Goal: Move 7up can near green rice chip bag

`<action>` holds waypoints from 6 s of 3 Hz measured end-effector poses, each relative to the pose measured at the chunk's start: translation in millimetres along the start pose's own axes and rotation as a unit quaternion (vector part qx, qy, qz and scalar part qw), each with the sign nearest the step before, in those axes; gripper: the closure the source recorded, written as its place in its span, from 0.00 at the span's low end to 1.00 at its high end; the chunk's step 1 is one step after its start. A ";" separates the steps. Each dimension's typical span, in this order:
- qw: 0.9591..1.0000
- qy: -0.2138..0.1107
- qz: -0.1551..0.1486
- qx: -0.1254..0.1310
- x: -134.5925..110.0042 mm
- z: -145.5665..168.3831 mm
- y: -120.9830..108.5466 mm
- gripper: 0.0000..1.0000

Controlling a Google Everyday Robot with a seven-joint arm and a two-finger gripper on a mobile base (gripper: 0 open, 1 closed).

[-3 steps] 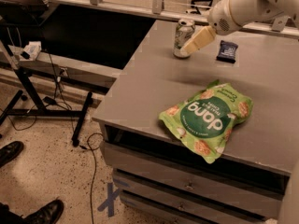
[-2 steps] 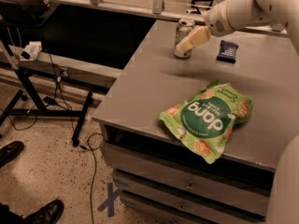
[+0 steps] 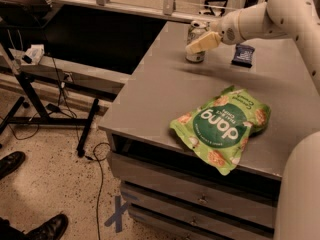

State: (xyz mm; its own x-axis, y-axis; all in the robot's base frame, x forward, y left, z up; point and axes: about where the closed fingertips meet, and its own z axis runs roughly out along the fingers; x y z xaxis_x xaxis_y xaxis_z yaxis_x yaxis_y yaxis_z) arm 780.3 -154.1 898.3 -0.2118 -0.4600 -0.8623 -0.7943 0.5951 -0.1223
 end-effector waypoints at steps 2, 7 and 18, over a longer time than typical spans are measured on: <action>1.000 -0.003 0.021 -0.022 5.8 16.1 12.2 0.65; 0.986 -0.029 -0.013 -0.164 3.2 -88.1 122.2 1.00; 0.985 0.003 -0.035 -0.168 94.2 -169.4 89.2 0.00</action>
Offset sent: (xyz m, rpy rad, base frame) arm -0.0065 0.0145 -0.0126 0.0441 0.0537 0.0168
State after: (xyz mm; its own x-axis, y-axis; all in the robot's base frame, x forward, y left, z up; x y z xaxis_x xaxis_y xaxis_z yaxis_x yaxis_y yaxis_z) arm 593.0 -256.0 889.4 -0.1530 -0.4968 -0.8543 -0.9503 0.3111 -0.0107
